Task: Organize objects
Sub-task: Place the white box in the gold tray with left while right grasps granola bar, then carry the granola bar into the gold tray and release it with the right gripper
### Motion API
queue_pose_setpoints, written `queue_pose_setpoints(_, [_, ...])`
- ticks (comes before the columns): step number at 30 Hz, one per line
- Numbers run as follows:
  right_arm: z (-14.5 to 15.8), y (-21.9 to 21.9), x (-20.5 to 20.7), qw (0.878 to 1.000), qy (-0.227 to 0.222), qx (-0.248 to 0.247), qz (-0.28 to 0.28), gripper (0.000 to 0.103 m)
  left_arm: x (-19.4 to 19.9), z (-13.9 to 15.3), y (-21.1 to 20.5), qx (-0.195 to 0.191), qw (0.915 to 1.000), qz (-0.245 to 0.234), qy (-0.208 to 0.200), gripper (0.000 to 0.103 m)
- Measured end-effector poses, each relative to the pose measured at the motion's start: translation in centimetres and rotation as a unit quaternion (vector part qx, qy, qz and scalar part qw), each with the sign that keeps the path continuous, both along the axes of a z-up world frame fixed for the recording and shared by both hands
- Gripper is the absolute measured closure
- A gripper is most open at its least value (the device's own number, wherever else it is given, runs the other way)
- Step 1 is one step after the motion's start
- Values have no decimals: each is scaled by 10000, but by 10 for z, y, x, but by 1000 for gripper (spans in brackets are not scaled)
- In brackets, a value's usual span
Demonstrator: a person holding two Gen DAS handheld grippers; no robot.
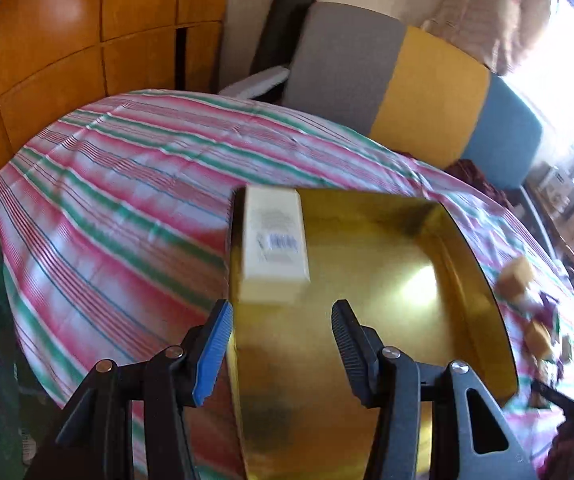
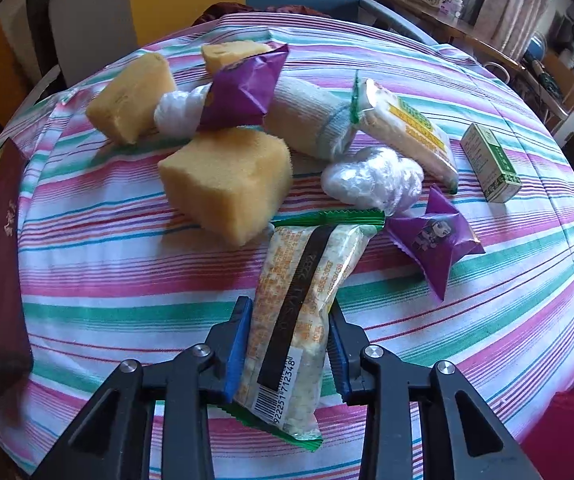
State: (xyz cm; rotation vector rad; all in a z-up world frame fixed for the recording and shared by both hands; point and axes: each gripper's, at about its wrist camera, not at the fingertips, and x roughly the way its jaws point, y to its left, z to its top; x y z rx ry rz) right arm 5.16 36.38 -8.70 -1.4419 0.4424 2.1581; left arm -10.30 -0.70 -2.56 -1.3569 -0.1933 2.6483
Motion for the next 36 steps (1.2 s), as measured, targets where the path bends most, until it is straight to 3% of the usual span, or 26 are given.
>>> queue_pose_setpoints(5, [5, -22, 0, 9980, 46, -328, 538, 69, 25, -7, 11, 209, 9994, -255, -128, 51])
queue_pose_setpoints(8, [13, -45, 1, 9924, 327, -695, 962, 70, 33, -8, 18, 223, 9990, -380, -114, 51])
queue_pose_setpoints(12, [12, -82, 12, 9868, 516, -667, 1382, 70, 40, -4, 24, 176, 9986, -503, -28, 51])
queue_pose_setpoints(29, [18, -111, 6, 9826, 707, -581, 1617, 71, 62, -3, 11, 59, 9993, -352, 72, 51])
queue_pose_setpoints(36, [51, -125, 4, 9762, 1125, -514, 1780, 71, 63, -5, -5, 38, 9999, -141, 55, 51])
